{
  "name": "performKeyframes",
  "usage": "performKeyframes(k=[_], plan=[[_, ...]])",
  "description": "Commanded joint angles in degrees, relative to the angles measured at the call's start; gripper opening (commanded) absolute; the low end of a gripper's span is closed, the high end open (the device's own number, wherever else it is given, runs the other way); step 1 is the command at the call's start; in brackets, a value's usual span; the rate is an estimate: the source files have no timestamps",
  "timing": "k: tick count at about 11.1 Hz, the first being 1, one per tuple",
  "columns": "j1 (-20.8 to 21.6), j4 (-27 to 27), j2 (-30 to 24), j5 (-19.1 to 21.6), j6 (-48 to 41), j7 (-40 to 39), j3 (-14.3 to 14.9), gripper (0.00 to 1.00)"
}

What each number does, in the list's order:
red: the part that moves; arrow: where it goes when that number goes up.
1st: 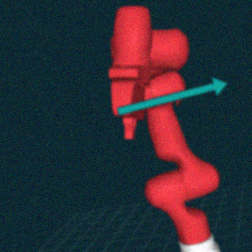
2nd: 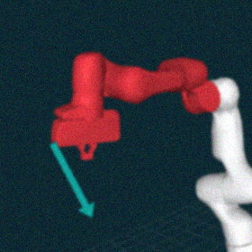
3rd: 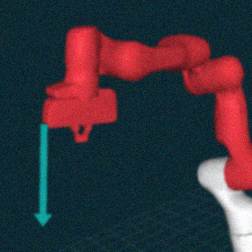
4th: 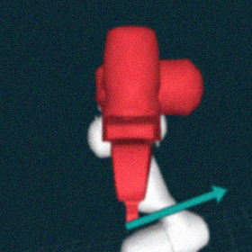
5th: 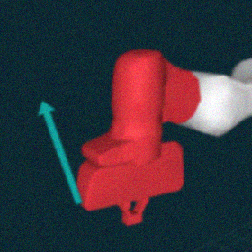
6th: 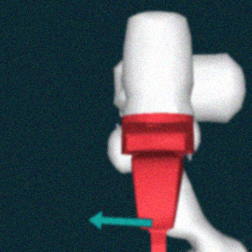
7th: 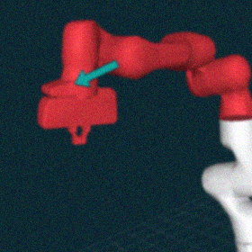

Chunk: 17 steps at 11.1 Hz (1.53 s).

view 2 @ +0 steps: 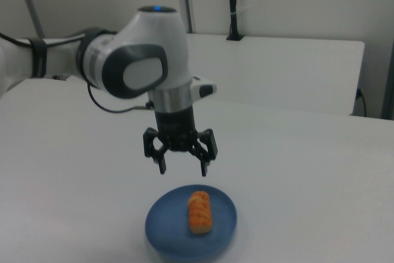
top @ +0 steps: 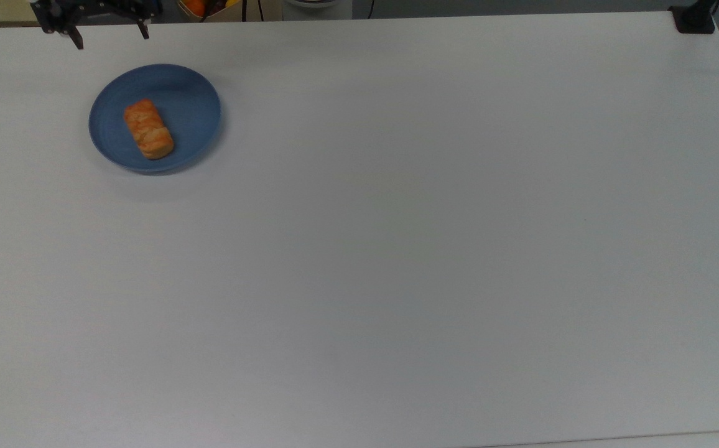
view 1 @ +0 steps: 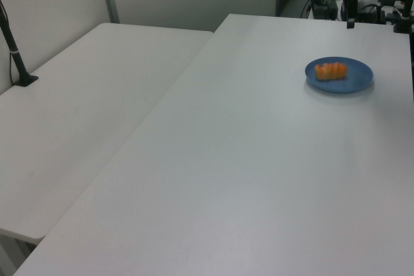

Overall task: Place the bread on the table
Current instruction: 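Move the gripper over the blue plate and lower onto the orange bread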

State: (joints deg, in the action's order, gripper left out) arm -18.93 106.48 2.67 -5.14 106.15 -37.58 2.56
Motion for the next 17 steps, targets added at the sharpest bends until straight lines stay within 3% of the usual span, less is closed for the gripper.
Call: performKeyframes(k=[1,5,12,13,17], plan=[[-0.5,6.2,1.2,-0.7,8.8,-1.3,0.3,1.0],[-0.4,6.7,7.0,-0.7,15.7,-1.2,0.3,1.0],[0.6,6.6,13.5,-0.7,20.3,-0.5,0.3,1.0],[0.6,6.6,14.0,-0.7,20.8,-0.6,0.2,0.97],[0.7,6.5,14.3,-0.7,20.7,-0.5,0.2,0.67]])
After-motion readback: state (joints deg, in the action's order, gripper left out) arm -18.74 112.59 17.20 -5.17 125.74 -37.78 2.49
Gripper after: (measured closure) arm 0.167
